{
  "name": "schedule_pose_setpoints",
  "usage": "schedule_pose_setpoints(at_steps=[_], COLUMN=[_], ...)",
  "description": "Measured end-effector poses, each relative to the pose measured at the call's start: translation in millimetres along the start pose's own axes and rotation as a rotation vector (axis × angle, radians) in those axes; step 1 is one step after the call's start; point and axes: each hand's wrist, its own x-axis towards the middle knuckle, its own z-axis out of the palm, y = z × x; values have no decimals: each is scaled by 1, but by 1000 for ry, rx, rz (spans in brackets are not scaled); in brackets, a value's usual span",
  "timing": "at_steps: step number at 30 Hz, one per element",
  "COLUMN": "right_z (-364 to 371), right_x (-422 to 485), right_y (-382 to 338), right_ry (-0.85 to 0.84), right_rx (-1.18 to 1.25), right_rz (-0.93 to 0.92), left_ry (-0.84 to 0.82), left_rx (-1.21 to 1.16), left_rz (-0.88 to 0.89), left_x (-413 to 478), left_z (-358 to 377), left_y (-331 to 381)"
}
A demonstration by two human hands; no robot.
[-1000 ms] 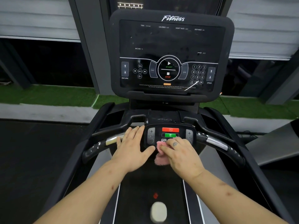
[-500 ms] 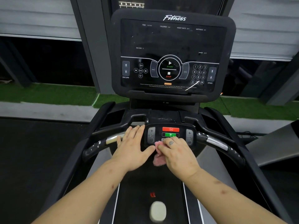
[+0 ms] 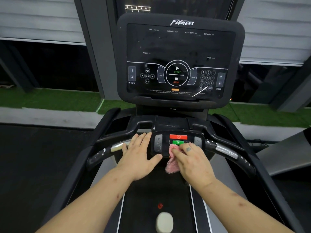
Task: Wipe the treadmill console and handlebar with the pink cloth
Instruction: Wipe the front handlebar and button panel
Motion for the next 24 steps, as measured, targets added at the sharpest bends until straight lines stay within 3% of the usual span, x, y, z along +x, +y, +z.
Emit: schedule_pose_setpoints(at_steps=[6,12,24], right_z=[7,0,19], right_x=[-4,8,21], right_y=[-10,6,-49], right_ry=[-68,2,-32], right_rx=[7,-24,65], right_rz=[-20,51,-99], left_ry=[3,-30,-115], left_rx=[0,23,39], left_rz=[5,23,35], left_x=[0,-1,-4], left_z=[2,0,-11], left_y=[-1,-5,-4])
